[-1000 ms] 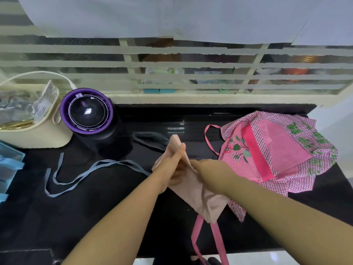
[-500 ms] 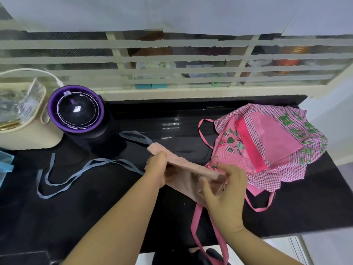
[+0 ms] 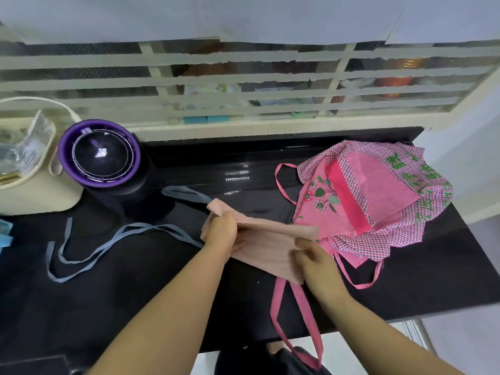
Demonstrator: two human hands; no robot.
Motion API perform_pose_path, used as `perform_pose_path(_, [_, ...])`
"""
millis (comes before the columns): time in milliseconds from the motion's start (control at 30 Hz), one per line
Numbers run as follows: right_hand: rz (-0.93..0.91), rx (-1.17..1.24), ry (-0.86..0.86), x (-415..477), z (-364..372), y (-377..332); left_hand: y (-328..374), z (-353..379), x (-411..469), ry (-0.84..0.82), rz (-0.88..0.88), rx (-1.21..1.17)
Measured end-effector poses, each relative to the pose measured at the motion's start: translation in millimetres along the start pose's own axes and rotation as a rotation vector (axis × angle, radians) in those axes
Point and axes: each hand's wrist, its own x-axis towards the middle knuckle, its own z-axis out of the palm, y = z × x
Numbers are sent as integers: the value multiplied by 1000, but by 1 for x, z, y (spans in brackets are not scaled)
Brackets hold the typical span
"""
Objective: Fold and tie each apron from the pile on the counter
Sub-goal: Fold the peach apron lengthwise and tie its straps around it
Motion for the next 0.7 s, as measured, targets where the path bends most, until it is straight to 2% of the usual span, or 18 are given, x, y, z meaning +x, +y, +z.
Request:
perform_pose_path(100, [189,285,11,5,-12,-6,-3,-5,2,-57,16,-14])
perform_pose_path(200, [463,668,-39,13,-24,-22,-7,-9,6,-135,19,-38])
perform_pose_path(333, [681,808,-113,25,-20,-37,-11,-12,8,-149,34,-71])
perform_pose_path(500, [665,823,-16,31,-6,-28,-11,-27,5,-173,59,-152])
perform_pose_path(600, [600,723,-68,27,-11,-17,-5,-38,6,-122,68,-169])
perform_pose_path(700, [551,638,-90,24,-13,-17,1,-46,12,-76,80,-70])
